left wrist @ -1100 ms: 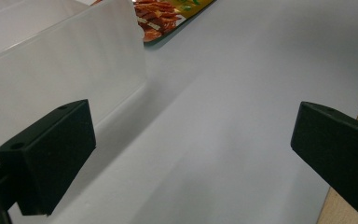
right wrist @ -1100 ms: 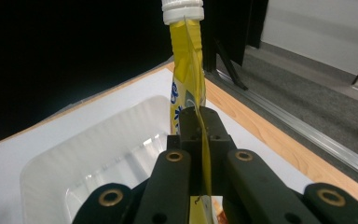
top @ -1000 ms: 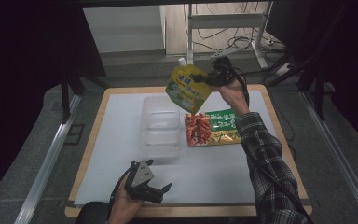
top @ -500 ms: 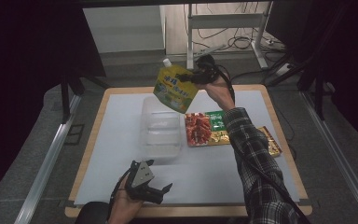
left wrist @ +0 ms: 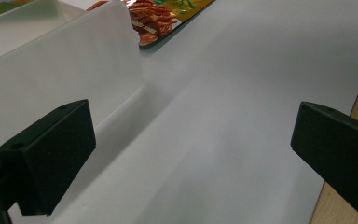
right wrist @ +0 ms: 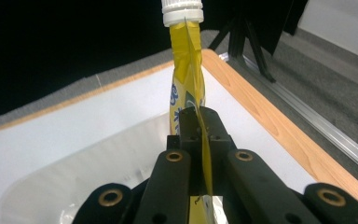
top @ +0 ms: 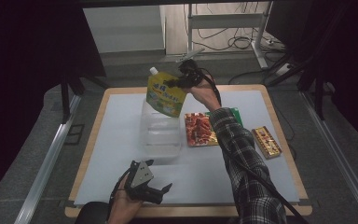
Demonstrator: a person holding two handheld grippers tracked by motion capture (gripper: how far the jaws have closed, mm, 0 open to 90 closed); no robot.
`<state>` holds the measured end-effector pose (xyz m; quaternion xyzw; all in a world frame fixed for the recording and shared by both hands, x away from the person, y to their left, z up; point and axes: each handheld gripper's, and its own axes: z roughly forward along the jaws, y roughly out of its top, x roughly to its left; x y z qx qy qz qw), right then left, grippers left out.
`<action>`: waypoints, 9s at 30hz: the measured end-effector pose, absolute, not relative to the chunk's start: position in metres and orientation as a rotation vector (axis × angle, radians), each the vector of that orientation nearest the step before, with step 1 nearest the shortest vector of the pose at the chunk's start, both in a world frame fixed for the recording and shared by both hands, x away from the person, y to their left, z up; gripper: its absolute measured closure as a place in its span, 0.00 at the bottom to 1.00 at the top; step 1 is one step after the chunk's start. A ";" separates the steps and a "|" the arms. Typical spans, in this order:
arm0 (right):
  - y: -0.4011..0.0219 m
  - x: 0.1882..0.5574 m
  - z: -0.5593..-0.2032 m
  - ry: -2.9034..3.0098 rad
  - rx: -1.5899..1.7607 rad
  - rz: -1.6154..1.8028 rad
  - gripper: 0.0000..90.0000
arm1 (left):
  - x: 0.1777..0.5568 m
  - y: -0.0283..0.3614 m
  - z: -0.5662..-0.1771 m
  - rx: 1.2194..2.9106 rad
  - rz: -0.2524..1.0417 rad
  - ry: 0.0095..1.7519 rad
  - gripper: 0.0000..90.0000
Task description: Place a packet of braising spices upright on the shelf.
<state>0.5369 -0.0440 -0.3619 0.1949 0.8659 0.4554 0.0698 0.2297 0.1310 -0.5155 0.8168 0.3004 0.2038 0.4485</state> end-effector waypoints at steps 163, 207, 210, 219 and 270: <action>-0.268 0.462 -0.514 2.430 1.217 0.949 0.03 | 0.229 0.119 -0.524 2.103 0.520 0.696 0.00; -0.249 0.465 -0.502 2.389 1.378 1.077 0.52 | 0.229 0.116 -0.525 2.119 0.531 0.680 0.00; -0.252 0.467 -0.502 2.374 1.387 1.070 0.71 | 0.229 0.116 -0.525 2.120 0.531 0.678 0.00; -0.253 0.471 -0.504 2.367 1.419 1.034 0.82 | 0.229 0.116 -0.525 2.126 0.538 0.676 0.00; -0.221 0.463 -0.398 2.365 1.139 1.309 0.99 | 0.229 0.120 -0.522 2.093 0.572 0.696 0.00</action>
